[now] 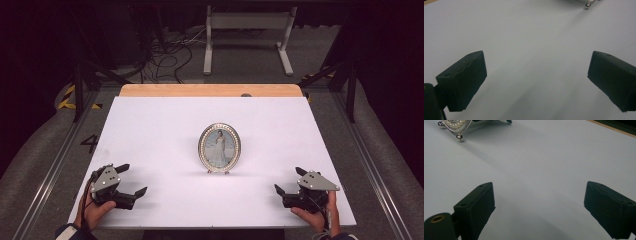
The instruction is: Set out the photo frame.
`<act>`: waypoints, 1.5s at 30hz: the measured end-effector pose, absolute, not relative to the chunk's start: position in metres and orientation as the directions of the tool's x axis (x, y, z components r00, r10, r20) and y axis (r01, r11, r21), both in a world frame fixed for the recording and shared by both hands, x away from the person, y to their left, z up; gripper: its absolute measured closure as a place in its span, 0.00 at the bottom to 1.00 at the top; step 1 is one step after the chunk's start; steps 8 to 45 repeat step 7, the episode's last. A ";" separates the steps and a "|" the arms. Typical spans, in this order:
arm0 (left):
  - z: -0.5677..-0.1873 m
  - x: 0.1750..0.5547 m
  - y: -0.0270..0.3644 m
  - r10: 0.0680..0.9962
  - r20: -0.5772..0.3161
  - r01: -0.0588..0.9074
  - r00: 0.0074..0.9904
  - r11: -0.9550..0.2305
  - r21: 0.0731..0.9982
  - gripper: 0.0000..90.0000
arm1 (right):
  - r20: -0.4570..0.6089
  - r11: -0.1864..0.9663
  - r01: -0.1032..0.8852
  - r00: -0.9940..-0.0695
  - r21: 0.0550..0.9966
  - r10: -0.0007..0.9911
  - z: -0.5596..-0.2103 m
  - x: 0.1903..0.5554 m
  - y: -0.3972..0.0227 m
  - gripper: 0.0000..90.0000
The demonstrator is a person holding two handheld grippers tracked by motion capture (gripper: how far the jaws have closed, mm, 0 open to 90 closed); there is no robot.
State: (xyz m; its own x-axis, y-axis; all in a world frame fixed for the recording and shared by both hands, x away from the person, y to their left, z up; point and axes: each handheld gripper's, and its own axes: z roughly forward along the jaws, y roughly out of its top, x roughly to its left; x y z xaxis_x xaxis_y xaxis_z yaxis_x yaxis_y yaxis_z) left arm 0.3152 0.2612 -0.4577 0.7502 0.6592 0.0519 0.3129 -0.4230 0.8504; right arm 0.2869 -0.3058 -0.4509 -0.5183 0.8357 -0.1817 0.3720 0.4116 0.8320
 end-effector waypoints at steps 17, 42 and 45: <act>-0.458 0.316 0.261 0.659 0.051 0.311 0.751 -0.421 0.852 0.03 | -0.183 0.410 0.375 -0.512 0.831 0.839 -0.451 0.286 -0.306 0.11; -0.458 0.316 0.261 0.659 0.051 0.311 0.751 -0.421 0.852 0.03 | -0.183 0.410 0.375 -0.512 0.831 0.839 -0.451 0.286 -0.306 0.11; -0.458 0.316 0.261 0.659 0.051 0.311 0.751 -0.421 0.852 0.03 | -0.183 0.410 0.375 -0.512 0.831 0.839 -0.451 0.286 -0.306 0.11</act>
